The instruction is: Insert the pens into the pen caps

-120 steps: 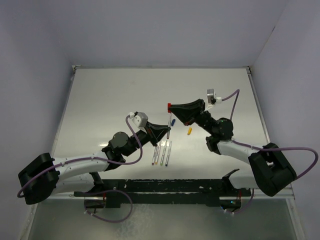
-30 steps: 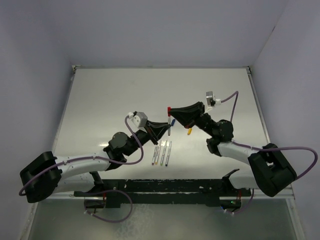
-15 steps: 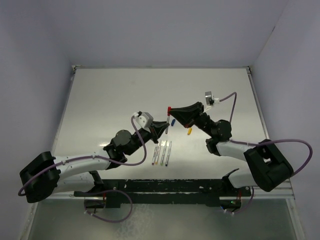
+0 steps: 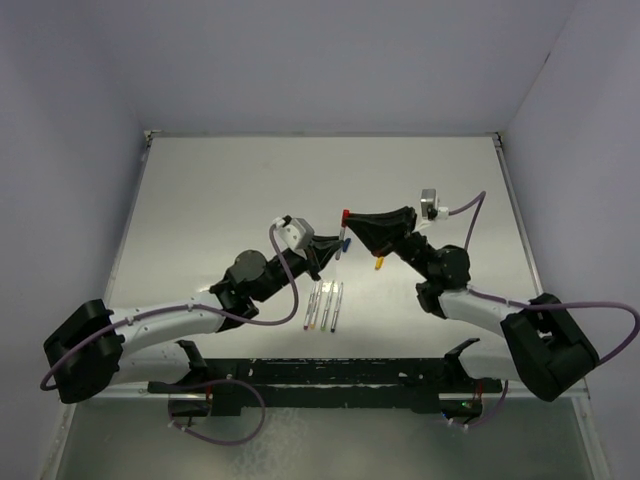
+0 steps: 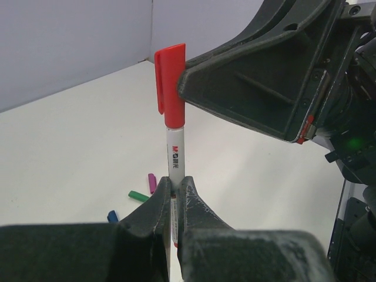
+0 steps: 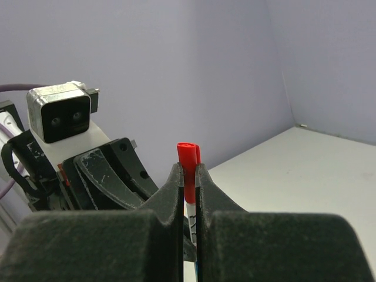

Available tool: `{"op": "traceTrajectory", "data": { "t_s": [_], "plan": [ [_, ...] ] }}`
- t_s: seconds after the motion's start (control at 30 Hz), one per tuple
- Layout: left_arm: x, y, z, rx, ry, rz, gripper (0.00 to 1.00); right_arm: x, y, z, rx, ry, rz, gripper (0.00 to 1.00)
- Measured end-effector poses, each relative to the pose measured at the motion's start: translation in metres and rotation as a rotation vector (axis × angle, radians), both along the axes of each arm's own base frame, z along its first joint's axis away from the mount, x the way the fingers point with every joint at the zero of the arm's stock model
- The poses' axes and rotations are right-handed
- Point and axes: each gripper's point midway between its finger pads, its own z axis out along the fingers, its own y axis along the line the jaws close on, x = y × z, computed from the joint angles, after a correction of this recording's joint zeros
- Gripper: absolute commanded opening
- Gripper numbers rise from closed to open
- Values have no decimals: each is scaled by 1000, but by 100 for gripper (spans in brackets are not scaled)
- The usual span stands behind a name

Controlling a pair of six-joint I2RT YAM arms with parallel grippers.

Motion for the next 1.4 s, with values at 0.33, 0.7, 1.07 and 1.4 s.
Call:
{"op": "traceTrajectory", "data": {
  "t_s": [0.33, 0.7, 1.07, 1.4],
  "plan": [
    [5, 0, -2, 21, 3, 5, 0, 7, 1, -6, -32, 5, -59, 0],
    [8, 3, -11, 55, 17, 21, 0, 13, 11, -18, -104, 35, -103, 0],
    [10, 5, -14, 77, 9, 33, 0, 17, 16, -22, -152, 43, -136, 0],
    [5, 9, 4, 9, -1, 22, 0, 10, 18, 7, -140, 14, -128, 38]
  ]
}}
